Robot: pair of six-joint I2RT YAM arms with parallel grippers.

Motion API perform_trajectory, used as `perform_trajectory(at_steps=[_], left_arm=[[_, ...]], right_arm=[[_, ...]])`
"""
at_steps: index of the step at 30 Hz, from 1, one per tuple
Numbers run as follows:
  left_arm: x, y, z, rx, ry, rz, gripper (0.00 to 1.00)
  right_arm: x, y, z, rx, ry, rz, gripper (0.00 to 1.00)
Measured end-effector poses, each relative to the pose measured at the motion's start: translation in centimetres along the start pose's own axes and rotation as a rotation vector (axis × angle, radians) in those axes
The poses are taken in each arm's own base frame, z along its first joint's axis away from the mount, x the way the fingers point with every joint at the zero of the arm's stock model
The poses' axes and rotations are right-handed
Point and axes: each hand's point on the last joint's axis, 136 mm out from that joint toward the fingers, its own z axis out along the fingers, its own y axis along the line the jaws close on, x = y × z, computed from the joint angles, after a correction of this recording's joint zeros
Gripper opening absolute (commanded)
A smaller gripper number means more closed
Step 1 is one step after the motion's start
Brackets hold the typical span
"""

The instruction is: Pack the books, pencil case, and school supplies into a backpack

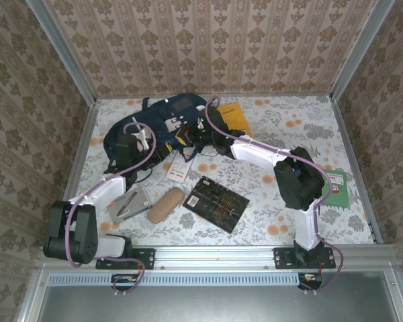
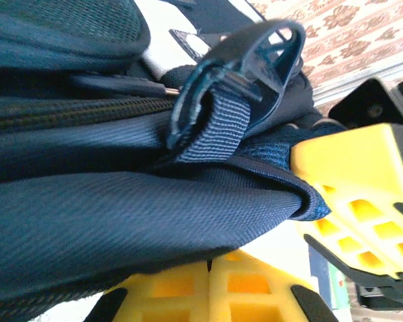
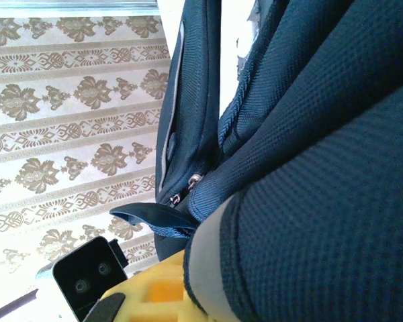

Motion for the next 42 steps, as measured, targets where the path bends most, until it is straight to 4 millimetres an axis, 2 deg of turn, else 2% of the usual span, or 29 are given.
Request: perform_trajectory(at_steps=[8, 13, 14, 15, 18, 20, 23, 27, 30, 36, 39, 41, 42], left_arm=[[-2.0, 2.8, -2.6, -0.033, -0.101, -0.096, 0.00], [-2.2, 3.4, -3.4, -0.052, -0.116, -0.099, 0.00], [-2.1, 3.3, -3.4, -0.058, -0.108, -0.091, 0.01], [-1.9, 3.1, -3.4, -0.064, -0.099, -0.074, 0.07], [-1.3, 2.0, -3.2, -0.080, -0.069, -0.009, 0.11], [-0.6, 0.9, -3.0, -0.090, -0.049, 0.054, 0.24], [0.9, -0.8, -2.7, -0.115, -0.018, 0.153, 0.30], [2.9, -2.3, -2.2, -0.158, 0.025, 0.289, 0.29], [3.6, -2.5, -1.8, -0.203, 0.043, 0.371, 0.26], [4.3, -2.3, -0.7, -0.286, 0.068, 0.505, 0.27], [4.0, -2.1, -0.7, -0.307, 0.065, 0.536, 0.27], [3.6, -2.2, -0.7, -0.311, 0.055, 0.557, 0.26], [3.4, -2.3, -0.7, -0.315, 0.047, 0.569, 0.21]], right_arm=[[-0.9, -2.2, -1.2, 0.036, -0.022, 0.026, 0.00], [-1.4, -2.2, -1.9, 0.032, -0.034, 0.026, 0.00], [-1.5, -2.1, -1.9, 0.031, -0.035, 0.026, 0.00], [-1.5, -2.1, -1.9, 0.031, -0.035, 0.023, 0.00], [-1.5, -2.1, -1.9, 0.031, -0.035, 0.020, 0.00], [-1.5, -2.1, -2.0, 0.032, -0.034, 0.019, 0.00], [-1.4, -1.8, -2.0, 0.034, -0.032, 0.015, 0.00], [-1.3, -0.1, -2.1, 0.010, -0.031, 0.003, 0.00], [-1.3, 0.9, -2.1, -0.007, -0.031, -0.006, 0.00], [-0.9, 1.3, -2.1, -0.015, -0.021, 0.007, 0.00], [-0.8, 1.5, -2.1, -0.017, -0.016, 0.032, 0.00], [-0.9, 1.7, -2.2, -0.015, -0.016, 0.042, 0.00], [-0.9, 1.8, -2.2, -0.014, -0.015, 0.045, 0.00]])
